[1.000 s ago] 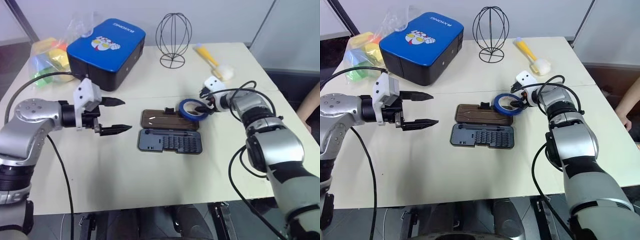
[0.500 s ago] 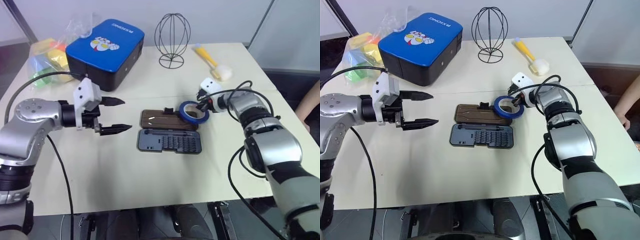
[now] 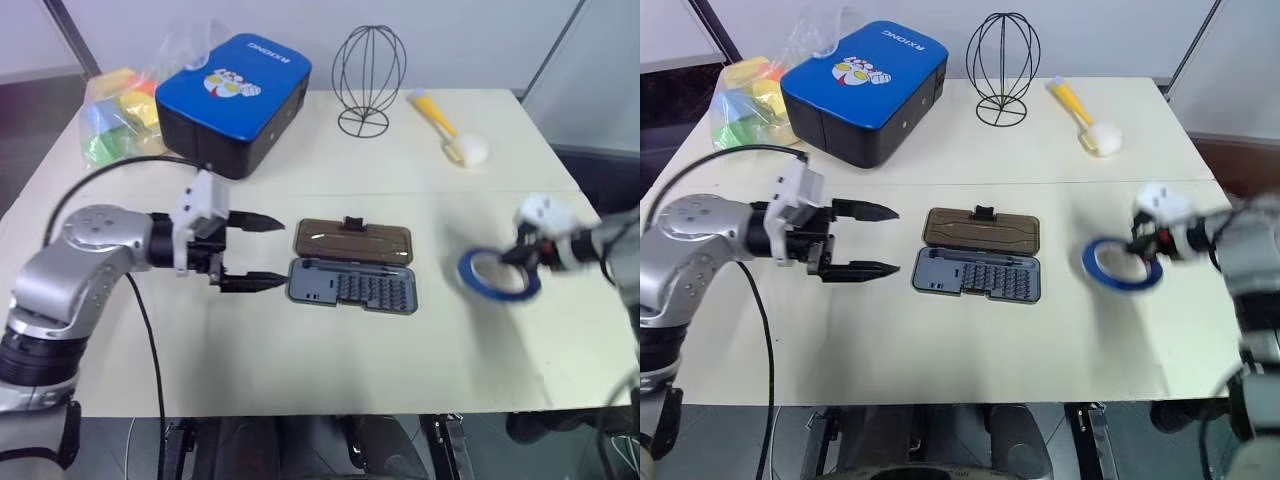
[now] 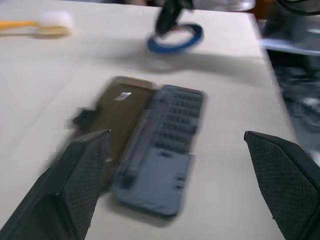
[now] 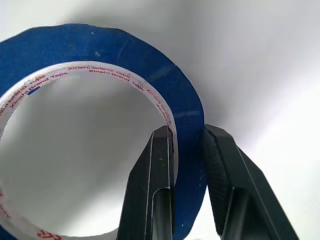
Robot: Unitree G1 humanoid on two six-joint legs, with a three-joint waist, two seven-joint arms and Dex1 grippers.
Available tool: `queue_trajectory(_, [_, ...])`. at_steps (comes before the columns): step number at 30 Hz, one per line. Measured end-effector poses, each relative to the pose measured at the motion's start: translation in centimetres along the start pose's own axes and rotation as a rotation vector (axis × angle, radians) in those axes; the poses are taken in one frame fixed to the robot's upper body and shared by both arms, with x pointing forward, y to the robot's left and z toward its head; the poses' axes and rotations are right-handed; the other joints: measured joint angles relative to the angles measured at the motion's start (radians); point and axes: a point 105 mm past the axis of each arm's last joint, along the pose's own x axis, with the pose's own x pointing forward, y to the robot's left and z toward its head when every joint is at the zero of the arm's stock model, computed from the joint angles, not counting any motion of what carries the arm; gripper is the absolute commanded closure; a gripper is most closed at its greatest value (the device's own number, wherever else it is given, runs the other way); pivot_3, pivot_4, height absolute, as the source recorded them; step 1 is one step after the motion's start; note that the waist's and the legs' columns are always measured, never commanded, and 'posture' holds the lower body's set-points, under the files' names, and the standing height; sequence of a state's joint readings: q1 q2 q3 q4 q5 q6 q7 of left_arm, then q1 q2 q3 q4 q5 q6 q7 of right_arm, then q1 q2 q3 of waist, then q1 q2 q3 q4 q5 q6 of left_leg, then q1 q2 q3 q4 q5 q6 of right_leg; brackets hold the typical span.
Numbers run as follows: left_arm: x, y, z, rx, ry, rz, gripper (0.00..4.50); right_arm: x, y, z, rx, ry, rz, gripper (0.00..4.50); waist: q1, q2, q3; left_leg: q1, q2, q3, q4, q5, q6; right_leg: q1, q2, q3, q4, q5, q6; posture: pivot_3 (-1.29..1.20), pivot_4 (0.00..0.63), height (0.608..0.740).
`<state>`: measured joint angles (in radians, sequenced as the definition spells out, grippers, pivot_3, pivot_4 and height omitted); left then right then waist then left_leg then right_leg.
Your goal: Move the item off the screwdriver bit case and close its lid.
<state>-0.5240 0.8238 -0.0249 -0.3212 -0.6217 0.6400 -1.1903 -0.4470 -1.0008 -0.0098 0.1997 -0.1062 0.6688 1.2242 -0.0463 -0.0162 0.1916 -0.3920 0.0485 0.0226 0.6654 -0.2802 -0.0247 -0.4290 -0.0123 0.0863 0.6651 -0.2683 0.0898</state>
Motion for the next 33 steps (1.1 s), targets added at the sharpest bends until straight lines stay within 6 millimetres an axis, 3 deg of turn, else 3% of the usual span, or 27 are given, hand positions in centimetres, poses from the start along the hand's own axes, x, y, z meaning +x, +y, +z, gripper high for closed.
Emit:
queue_trajectory(1, [0.4,-0.2,0.1,0.004,-0.006,-0.019,0.0,-0.2,0.5,-0.1,0.017,-0.005,0.005,4.17,-0.006,0.0,0.0,0.002,0.0,0.001,0.0,0.0,0.0,0.001,0.001,0.003,0.0,0.0,0.0,0.0,0.15,0.737])
queue_trajectory(2, [0.7,-0.3,0.4,0.012,-0.014,-0.034,0.0,-0.3,0.9,-0.5,0.044,-0.01,-0.004,3.14,-0.01,0.0,0.0,0.003,0.0,0.0,0.0,0.0,0.0,0.002,0.002,0.002,0.0,0.0,0.0,0.0,0.15,0.737])
queue_trajectory(4, [1.0,-0.3,0.6,0.018,-0.019,-0.045,0.0,-0.5,1.4,-1.6,0.09,-0.004,-0.034,2.25,-0.015,0.0,0.0,0.003,0.0,0.0,0.0,0.001,-0.001,0.002,0.002,0.002,0.001,0.001,-0.002,0.0,0.15,0.737])
queue_trajectory(8, [1.1,-0.1,0.5,0.014,-0.021,-0.049,0.0,-0.6,1.9,-1.4,0.092,-0.022,-0.054,0.21,-0.025,0.0,0.0,0.004,0.0,0.0,0.001,0.001,-0.002,0.002,0.002,0.003,0.001,0.002,-0.002,0.0,0.15,0.737])
queue_trajectory(10, [0.9,0.0,0.4,0.015,-0.017,-0.048,0.0,-1.0,1.8,-0.5,0.076,-0.043,-0.046,0.21,-0.025,0.0,0.0,0.003,0.0,0.0,0.001,0.001,-0.002,0.002,0.002,0.003,0.001,0.002,-0.001,0.0,0.15,0.737])
queue_trajectory(12, [0.6,0.1,0.2,0.017,-0.004,-0.041,0.0,-2.6,0.9,2.4,0.016,-0.102,-0.046,0.21,-0.027,0.003,0.002,0.003,0.0,0.002,0.001,0.001,-0.002,0.0,0.002,0.006,0.001,0.002,0.0,0.0,0.15,0.737])
queue_trajectory(16, [-0.9,0.4,0.0,0.015,0.016,0.02,0.0,-6.4,0.2,12.7,-0.147,-0.389,-0.028,0.21,-0.038,0.002,0.003,0.004,0.001,0.002,-0.001,0.001,-0.002,0.0,0.003,0.005,0.001,0.003,-0.001,0.0,0.15,0.737])
queue_trajectory(17, [-1.3,0.4,0.0,0.015,0.023,0.041,0.0,-6.2,0.5,15.0,-0.198,-0.435,-0.013,0.21,-0.043,-0.001,0.001,0.004,0.001,0.0,-0.001,0.001,-0.002,0.0,0.004,0.004,0.001,0.003,-0.001,0.0,0.15,0.737])
queue_trajectory(19, [-1.8,0.4,-0.1,0.014,0.029,0.066,0.0,-4.0,1.1,16.8,-0.257,-0.434,0.019,0.21,-0.044,-0.006,0.001,0.003,0.001,-0.001,-0.002,0.001,-0.002,0.001,0.003,0.001,0.0,0.003,-0.001,0.0,0.15,0.737])
queue_trajectory(23, [-3.2,0.3,-1.0,-0.02,0.061,0.133,0.0,4.1,2.7,17.0,-0.239,-0.33,0.129,0.21,-0.036,-0.007,0.002,-0.002,0.0,0.002,0.0,0.001,-0.002,-0.002,0.0,0.002,-0.001,0.003,-0.001,0.0,0.15,0.737])
queue_trajectory(25, [-3.6,0.3,-1.0,-0.016,0.072,0.158,0.0,6.8,3.4,16.9,-0.261,-0.289,0.144,0.21,-0.025,-0.007,0.002,-0.007,0.0,0.002,0.0,0.001,-0.002,-0.007,0.0,0.002,-0.001,0.004,0.0,0.0,0.15,0.737])
queue_trajectory(27, [-3.9,0.2,-1.0,-0.016,0.073,0.175,0.0,8.0,3.4,17.4,-0.298,-0.277,0.127,0.21,-0.021,-0.006,0.002,-0.015,0.0,0.001,0.001,0.002,-0.003,-0.015,-0.001,0.001,0.0,0.004,0.0,0.0,0.15,0.737])
queue_trajectory(32, [-4.1,0.0,-1.2,-0.031,0.079,0.197,0.0,9.0,2.7,18.1,-0.317,-0.282,0.081,0.21,-0.024,-0.006,0.002,-0.016,0.0,0.0,0.0,0.002,-0.004,-0.015,-0.002,-0.001,0.0,0.004,0.0,0.0,0.15,0.737])
queue_trajectory(33, [-4.2,-0.1,-1.1,-0.028,0.08,0.202,0.0,9.1,2.7,18.2,-0.319,-0.284,0.079,0.44,-0.024,-0.006,0.002,-0.015,0.0,0.0,0.0,0.002,-0.004,-0.015,-0.001,-0.001,0.0,0.004,0.0,0.0,0.15,0.737])
